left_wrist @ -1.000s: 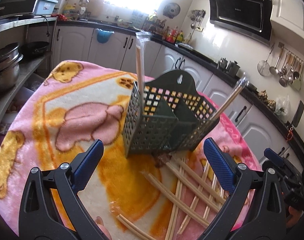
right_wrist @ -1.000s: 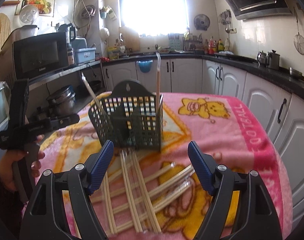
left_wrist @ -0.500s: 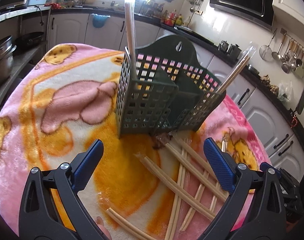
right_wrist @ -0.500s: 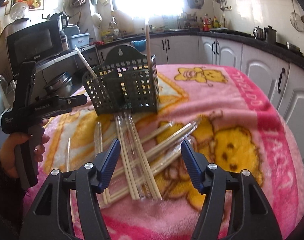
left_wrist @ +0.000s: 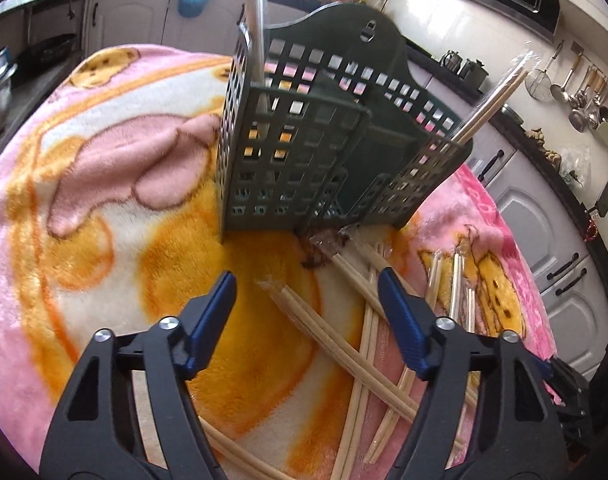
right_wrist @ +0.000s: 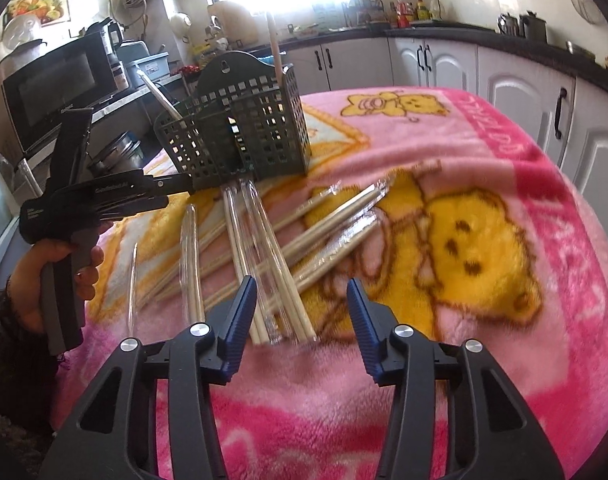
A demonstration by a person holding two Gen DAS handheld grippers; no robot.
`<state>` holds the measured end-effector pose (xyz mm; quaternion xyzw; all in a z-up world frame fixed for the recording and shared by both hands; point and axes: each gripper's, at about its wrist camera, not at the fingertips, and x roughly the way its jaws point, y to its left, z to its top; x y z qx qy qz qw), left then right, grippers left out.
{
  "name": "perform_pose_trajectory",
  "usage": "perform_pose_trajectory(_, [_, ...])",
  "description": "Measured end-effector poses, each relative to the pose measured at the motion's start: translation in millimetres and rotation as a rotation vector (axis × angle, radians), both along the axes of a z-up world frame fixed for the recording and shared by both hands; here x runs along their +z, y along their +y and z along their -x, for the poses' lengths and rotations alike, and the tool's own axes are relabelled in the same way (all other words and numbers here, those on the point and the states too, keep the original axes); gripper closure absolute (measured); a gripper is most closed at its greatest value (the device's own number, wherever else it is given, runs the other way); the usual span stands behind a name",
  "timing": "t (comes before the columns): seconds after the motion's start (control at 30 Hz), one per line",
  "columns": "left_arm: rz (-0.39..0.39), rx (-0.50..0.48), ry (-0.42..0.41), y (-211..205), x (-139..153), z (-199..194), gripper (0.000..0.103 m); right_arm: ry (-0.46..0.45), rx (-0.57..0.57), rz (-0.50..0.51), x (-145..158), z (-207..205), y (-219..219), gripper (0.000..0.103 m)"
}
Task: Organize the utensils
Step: 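Close the right gripper on a wrapped chopstick while the left gripper grasps another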
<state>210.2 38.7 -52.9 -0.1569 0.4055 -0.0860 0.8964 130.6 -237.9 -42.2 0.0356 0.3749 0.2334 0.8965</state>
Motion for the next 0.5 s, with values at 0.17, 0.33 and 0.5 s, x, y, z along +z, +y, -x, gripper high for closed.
perform_pose_trajectory(0.17, [0.028,0.007,0.039,2.9,-10.1,-6.6,0.047,0.032,0.003,-0.011,-7.0,6.2,-4.9,0.064])
perform_pose_trajectory(0.33, [0.036,0.013,0.058,4.7,-16.6,-12.3,0.055,0.074,0.007,-0.035,-15.8,4.5,-6.6,0.069])
perform_pose_trajectory(0.5, [0.033,0.021,0.067,5.6,-20.1,-14.2,0.059,0.128,0.002,-0.085,-24.9,-0.2,-12.3,0.078])
